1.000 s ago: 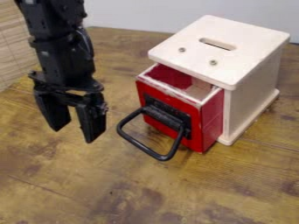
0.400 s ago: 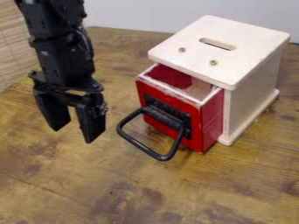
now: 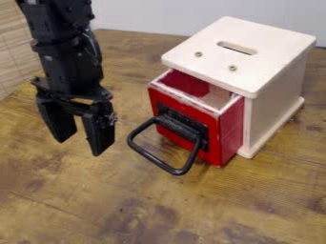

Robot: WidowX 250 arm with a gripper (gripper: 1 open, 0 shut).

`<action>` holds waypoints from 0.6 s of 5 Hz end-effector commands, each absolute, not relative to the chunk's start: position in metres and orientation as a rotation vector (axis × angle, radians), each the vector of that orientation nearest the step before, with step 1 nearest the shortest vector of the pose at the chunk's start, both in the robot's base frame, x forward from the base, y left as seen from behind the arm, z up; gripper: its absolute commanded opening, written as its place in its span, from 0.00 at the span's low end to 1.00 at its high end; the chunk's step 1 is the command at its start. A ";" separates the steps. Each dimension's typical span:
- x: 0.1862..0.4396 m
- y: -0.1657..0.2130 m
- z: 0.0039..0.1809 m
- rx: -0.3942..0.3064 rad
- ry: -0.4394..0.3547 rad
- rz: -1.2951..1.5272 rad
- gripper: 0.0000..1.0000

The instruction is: Close the drawer

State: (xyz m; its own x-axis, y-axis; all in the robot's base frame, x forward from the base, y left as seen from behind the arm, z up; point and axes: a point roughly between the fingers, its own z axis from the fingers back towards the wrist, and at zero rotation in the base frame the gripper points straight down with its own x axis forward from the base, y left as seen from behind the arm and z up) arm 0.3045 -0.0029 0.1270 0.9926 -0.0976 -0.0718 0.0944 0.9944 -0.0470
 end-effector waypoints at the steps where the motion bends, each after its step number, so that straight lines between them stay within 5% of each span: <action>1: 0.311 -0.001 0.142 -0.037 0.021 -0.094 1.00; 3: 0.312 0.000 0.142 -0.039 0.021 -0.091 1.00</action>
State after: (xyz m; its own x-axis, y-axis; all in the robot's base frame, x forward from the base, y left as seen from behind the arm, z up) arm 0.3039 -0.0029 0.1267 0.9923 -0.0992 -0.0748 0.0958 0.9943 -0.0475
